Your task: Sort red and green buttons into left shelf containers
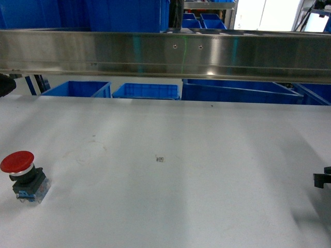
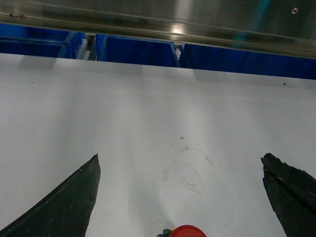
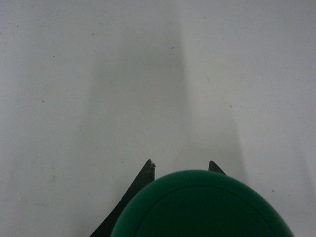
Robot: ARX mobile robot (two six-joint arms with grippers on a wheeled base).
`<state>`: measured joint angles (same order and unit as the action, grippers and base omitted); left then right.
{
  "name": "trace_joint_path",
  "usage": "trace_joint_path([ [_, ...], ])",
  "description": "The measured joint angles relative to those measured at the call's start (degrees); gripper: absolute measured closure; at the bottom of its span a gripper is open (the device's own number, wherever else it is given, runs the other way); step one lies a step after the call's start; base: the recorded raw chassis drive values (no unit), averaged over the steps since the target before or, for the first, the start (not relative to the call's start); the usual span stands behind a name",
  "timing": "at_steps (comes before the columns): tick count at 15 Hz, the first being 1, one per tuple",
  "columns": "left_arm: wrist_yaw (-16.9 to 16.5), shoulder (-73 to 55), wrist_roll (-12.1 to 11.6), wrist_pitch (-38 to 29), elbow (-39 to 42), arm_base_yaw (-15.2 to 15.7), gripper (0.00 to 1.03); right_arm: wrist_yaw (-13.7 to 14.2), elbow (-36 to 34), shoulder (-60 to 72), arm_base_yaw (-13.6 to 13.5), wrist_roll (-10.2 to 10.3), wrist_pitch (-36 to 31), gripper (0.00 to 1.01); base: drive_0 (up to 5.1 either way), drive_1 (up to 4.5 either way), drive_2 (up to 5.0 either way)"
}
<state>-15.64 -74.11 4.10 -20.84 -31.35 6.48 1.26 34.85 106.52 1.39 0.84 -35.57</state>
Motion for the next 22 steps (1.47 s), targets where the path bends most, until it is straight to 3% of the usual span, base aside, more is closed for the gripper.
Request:
trace_joint_path([
  [4,0.00,0.00,0.00,0.00,0.00,0.00,0.05,-0.81,-5.75,-10.75,-1.79,0.17,-0.17,0.75,0.0,0.00,0.0],
  [5,0.00,0.00,0.00,0.00,0.00,0.00,0.05,0.81,-7.87,-18.88,-3.04,-0.76,-2.38,0.75,0.0,0.00,0.0],
  [7,0.00,0.00,0.00,0.02,0.00,0.00,0.05,1.07,-7.67,-27.78,-3.32,-2.10,-3.87,0.75,0.0,0.00,0.0],
  [10,0.20,-0.22,0.00,-0.70,0.00,-0.24,0.05,1.42,-8.79,-25.33,-3.26,-2.45,-2.62,0.75,0.0,0.00,0.0],
  [14,2.05,-6.01,-0.90,1.07,-0.11,-2.99,0.05,1.42,-8.76,-25.81,-3.26,-2.47,-2.67,0.75,0.0,0.00,0.0],
  [16,4.39,-12.26,-3.26,-6.51,1.57,-5.62,0.05,1.42,-8.76,-25.81,-3.26,-2.47,-2.67,0.75,0.0,0.00,0.0],
  [18,6.21,-22.08,-3.65,-7.54,1.70,-7.21,0.05,1.42,-8.76,-25.81,-3.26,-2.47,-2.67,0.75,0.0,0.00,0.0],
  [19,7.96,-24.72,-3.67,-10.36,1.75,-7.19,0.05,1.44,-8.76,-25.81,-3.26,-2.47,-2.64,0.75,0.0,0.00,0.0],
  [22,9.03,-30.51,-4.76,-17.07,2.08,-6.86,0.05,1.42,-8.76,-25.79,-3.26,-2.47,-2.64,0.75,0.0,0.00,0.0],
])
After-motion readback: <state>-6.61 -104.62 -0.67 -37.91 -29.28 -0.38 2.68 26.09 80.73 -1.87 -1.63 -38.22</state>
